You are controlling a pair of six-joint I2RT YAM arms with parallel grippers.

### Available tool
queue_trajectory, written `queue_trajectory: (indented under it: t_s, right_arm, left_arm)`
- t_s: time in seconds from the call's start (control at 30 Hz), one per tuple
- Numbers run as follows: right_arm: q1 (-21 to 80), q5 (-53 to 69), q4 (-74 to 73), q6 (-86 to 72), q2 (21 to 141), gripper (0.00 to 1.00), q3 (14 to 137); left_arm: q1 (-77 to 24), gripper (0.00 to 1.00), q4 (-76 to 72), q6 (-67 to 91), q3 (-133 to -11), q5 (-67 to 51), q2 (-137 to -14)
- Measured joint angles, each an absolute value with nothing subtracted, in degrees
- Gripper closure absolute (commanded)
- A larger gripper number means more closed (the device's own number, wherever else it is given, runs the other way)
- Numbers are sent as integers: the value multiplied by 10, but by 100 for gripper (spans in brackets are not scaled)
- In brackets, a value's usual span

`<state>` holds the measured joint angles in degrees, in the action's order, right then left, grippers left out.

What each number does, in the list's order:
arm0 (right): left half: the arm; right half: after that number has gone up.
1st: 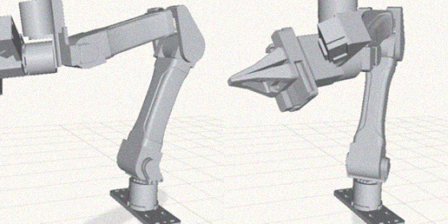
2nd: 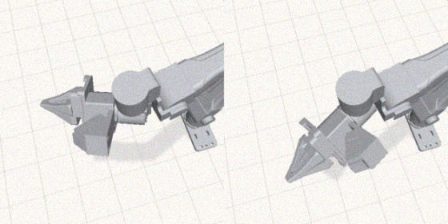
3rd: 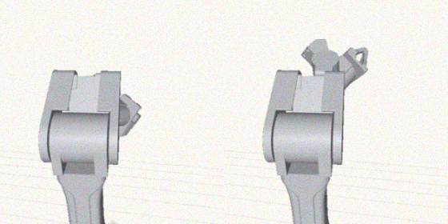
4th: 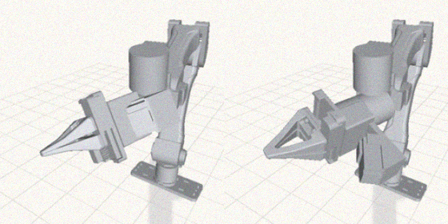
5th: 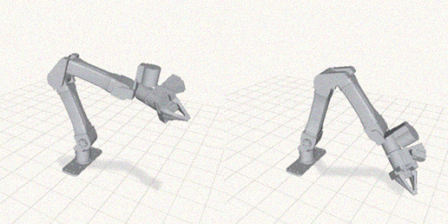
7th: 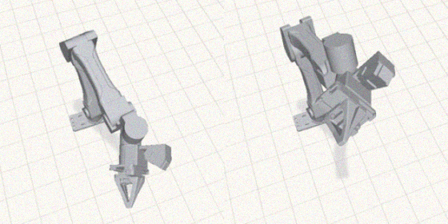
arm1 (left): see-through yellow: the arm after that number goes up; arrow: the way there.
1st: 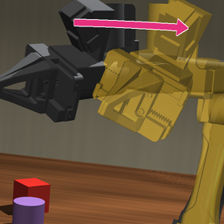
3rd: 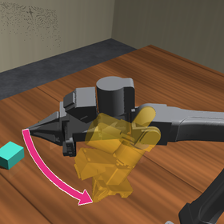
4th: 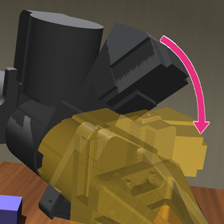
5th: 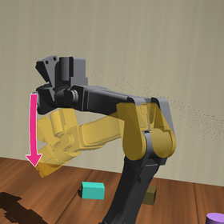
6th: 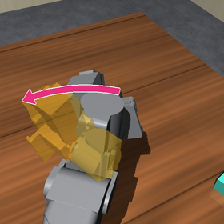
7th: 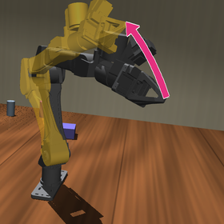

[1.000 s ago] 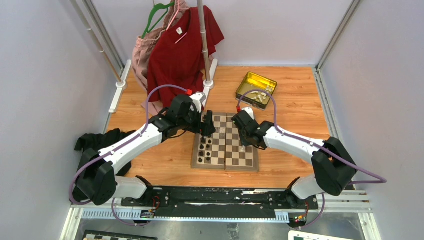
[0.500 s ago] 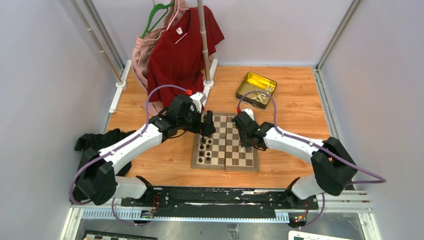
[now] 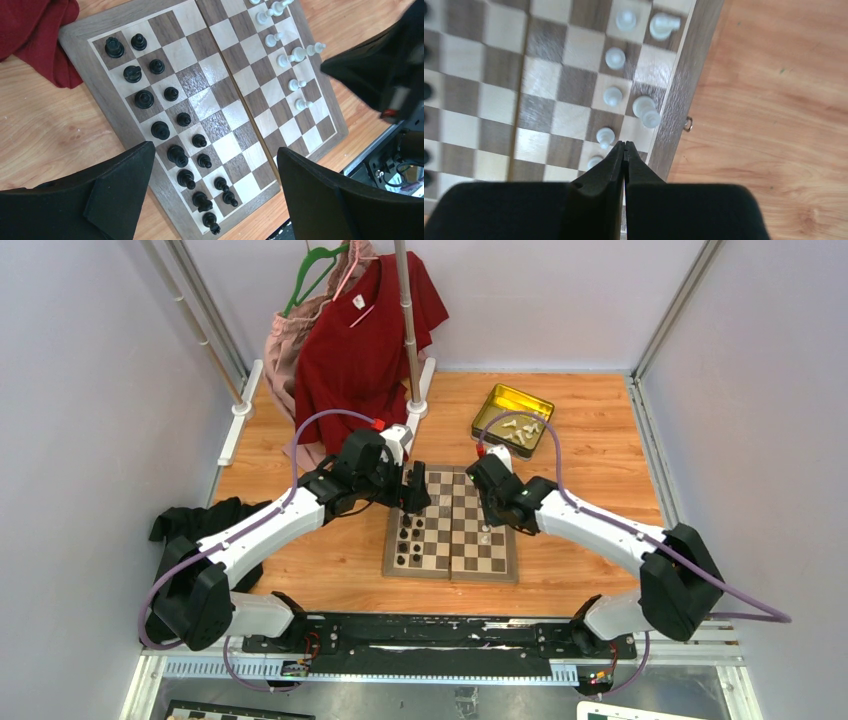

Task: Set up the chess pieces on the board
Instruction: Place the chess piece on the chessboard, then pick up the chess piece from the storage box.

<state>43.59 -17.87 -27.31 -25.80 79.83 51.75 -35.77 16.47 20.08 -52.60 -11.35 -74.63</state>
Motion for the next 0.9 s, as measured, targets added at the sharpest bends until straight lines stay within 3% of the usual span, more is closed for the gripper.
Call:
queue_trajectory:
  t_s: [0.3, 0.53, 0.67, 0.9]
  right_arm:
    - [400, -218, -297, -223, 777, 72, 680]
    - [327, -217, -280, -194, 877, 61, 787]
    - [271, -193, -257, -177, 1006, 59, 868]
    - [224, -171, -246, -167, 1125, 59, 975]
  left_arm:
    - [-358, 1, 189, 190, -544, -106, -746]
    - [-358, 0, 212, 177, -559, -93, -743]
    - [-358, 0, 236, 169, -563, -73, -739]
    - [-358, 0, 249, 163, -580, -65, -750]
